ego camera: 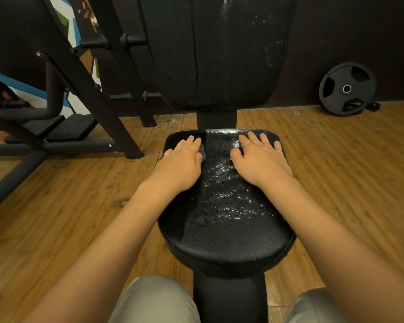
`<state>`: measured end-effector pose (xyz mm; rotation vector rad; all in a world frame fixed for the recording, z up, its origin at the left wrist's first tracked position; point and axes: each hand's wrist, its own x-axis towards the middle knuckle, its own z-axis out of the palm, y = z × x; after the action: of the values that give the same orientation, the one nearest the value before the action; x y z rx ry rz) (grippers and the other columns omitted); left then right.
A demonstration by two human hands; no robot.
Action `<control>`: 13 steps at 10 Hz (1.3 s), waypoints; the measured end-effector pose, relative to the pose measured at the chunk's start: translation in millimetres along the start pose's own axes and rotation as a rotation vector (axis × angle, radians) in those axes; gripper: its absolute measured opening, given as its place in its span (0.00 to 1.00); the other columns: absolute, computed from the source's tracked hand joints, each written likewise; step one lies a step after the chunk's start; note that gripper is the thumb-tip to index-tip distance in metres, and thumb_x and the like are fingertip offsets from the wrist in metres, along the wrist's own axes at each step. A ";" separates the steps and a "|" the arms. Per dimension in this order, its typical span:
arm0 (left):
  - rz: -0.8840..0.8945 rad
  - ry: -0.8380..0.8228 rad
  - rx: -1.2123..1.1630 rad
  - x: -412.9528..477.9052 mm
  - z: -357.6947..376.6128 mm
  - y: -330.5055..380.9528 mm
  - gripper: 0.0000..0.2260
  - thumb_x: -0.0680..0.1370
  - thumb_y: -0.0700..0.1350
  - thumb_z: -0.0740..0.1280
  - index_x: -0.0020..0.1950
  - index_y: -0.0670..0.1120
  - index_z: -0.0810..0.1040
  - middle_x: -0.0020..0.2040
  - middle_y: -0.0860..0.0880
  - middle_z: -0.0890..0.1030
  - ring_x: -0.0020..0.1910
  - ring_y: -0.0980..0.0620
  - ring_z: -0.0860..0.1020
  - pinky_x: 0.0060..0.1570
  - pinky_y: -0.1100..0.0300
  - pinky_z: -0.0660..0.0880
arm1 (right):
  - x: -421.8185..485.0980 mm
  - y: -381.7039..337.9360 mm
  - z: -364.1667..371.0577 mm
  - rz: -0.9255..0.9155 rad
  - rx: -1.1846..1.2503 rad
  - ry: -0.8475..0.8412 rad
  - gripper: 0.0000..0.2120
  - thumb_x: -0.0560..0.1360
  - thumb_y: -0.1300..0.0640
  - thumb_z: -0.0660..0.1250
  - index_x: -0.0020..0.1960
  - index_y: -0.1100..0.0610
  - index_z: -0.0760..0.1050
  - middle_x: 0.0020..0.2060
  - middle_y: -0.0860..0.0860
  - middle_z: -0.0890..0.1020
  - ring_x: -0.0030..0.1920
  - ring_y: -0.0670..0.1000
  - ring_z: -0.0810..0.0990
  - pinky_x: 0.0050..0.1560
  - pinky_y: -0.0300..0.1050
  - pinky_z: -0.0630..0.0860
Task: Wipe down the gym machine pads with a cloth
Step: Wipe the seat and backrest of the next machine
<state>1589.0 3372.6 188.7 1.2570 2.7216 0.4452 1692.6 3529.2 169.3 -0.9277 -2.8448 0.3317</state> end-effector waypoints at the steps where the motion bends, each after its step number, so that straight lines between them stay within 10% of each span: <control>1: 0.016 0.016 -0.016 -20.1 3.4 -3.4 0.24 0.87 0.45 0.51 0.83 0.48 0.52 0.84 0.48 0.52 0.82 0.49 0.51 0.79 0.49 0.50 | 0.2 0.5 0.8 0.001 0.006 0.005 0.29 0.86 0.43 0.45 0.84 0.52 0.52 0.83 0.52 0.52 0.83 0.57 0.47 0.80 0.61 0.44; 13: -0.019 0.102 -0.071 -129.5 17.2 9.2 0.24 0.87 0.48 0.50 0.83 0.53 0.50 0.83 0.56 0.51 0.81 0.58 0.48 0.78 0.59 0.45 | -0.1 0.8 1.0 0.000 0.008 0.010 0.29 0.85 0.44 0.46 0.84 0.53 0.53 0.83 0.52 0.53 0.83 0.58 0.48 0.80 0.62 0.44</control>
<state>1683.8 3283.7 172.2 1.2222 2.7712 0.6141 1693.0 3529.7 168.2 -0.9261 -2.8328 0.3369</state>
